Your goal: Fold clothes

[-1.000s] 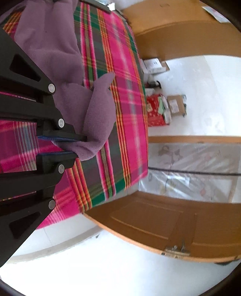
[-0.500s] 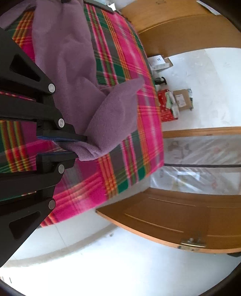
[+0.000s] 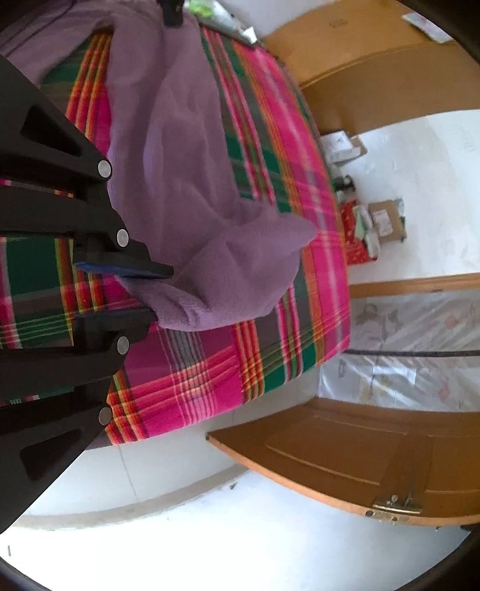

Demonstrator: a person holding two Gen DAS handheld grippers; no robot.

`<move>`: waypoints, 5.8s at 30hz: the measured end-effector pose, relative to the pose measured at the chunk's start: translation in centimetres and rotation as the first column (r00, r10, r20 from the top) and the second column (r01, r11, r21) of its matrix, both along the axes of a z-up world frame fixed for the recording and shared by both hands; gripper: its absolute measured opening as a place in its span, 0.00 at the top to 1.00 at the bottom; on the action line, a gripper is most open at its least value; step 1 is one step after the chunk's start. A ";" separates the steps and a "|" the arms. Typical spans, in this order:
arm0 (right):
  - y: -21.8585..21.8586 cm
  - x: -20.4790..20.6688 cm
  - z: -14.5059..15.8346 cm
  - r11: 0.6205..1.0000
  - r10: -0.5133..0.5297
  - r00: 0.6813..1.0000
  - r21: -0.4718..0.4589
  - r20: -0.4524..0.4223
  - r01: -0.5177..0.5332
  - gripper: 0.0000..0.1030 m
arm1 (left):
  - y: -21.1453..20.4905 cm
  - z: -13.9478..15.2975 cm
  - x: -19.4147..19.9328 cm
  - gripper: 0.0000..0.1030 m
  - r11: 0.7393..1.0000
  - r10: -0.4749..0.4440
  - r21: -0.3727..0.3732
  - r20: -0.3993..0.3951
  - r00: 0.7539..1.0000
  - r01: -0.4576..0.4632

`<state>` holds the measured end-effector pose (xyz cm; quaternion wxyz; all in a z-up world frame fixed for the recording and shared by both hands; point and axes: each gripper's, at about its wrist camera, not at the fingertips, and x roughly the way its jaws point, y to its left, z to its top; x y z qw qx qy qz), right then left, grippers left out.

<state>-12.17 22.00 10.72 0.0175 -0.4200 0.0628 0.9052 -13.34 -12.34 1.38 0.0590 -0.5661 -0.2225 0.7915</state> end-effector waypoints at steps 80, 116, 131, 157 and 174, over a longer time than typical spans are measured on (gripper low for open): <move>1.8 -4.0 2.6 0.980 -0.116 0.980 0.144 -0.161 0.139 0.77 | 3.7 0.9 -4.2 0.72 0.974 -0.169 -0.155 -0.010 0.986 0.166; -4.9 -10.0 -3.4 0.883 0.443 0.883 0.094 0.155 -0.459 0.77 | 6.5 0.2 -5.0 0.63 0.904 -0.389 -0.196 -0.018 0.921 0.379; -4.5 -12.2 -1.4 0.938 0.293 0.956 0.188 0.020 -0.291 1.00 | 5.7 0.6 -5.6 0.63 0.935 -0.327 -0.169 -0.064 0.943 0.312; -6.5 -11.6 -3.5 0.851 0.499 0.856 0.114 0.131 -0.513 0.81 | 2.0 1.4 -5.6 0.63 0.957 -0.276 -0.118 -0.080 0.958 0.266; -8.9 -13.5 -0.5 0.895 0.371 0.929 0.271 -0.011 -0.354 0.98 | -3.7 1.1 -5.0 0.63 0.968 -0.171 -0.192 -0.047 0.984 0.159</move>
